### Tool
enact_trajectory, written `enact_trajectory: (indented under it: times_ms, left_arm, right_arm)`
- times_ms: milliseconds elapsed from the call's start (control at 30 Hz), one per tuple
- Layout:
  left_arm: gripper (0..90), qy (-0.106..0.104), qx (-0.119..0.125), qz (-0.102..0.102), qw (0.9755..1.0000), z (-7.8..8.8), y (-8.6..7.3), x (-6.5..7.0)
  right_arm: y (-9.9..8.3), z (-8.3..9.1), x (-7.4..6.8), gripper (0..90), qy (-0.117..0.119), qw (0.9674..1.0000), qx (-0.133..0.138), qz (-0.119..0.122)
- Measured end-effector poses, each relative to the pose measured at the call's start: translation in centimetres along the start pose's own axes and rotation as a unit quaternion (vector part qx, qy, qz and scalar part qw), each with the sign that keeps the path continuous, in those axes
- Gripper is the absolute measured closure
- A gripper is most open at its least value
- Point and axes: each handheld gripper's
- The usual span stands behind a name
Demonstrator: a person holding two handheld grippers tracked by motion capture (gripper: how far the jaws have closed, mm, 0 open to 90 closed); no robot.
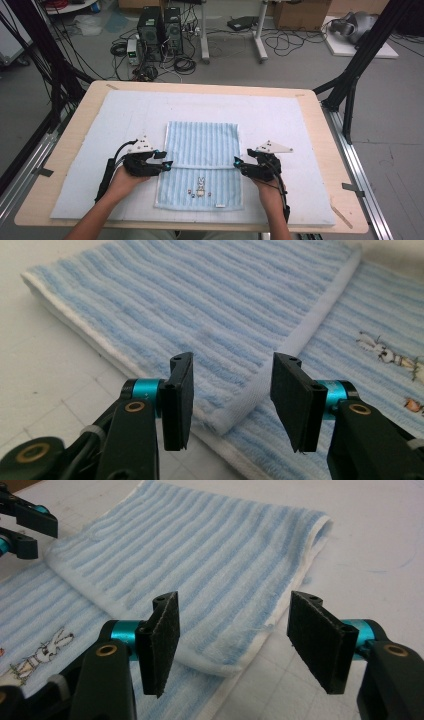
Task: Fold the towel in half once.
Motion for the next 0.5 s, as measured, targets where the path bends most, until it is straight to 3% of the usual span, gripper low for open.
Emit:
enact_trajectory:
  times_ms: [100, 167, 333, 500]
  left_arm:
    - [53.4, 0.011, -0.022, -0.007, 0.9997, -0.47, -0.22, 0.1]
    - [57.0, 0.019, -0.023, -0.017, 0.9994, -0.63, -0.3, 0.32]
    - [75.3, 0.027, -0.019, -0.038, 0.9987, -0.77, -0.31, 0.64]
    - [82.1, 0.018, -0.004, -0.027, 0.9995, -0.56, -0.24, 0.54]
  right_arm:
    - [-0.21, 0.04, -0.19, 37.4, 0.0, 1.0, -0.002, 0.005]
    - [-0.36, 0.19, -0.19, 38.1, 0.0, 1.0, -0.005, 0.007]
    - [-0.5, 0.49, -0.12, 47.4, -0.003, 0.9996, -0.017, 0.021]
    - [-0.34, -0.06, -0.77, 52.6, 0.0, 0.998, -0.041, 0.047]
Point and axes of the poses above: each handheld gripper's, and its own axes: z roughly backward along the jaws, y roughly out of its top, x roughly to its right, and after that the axes turned 6 degrees about z, right-handed
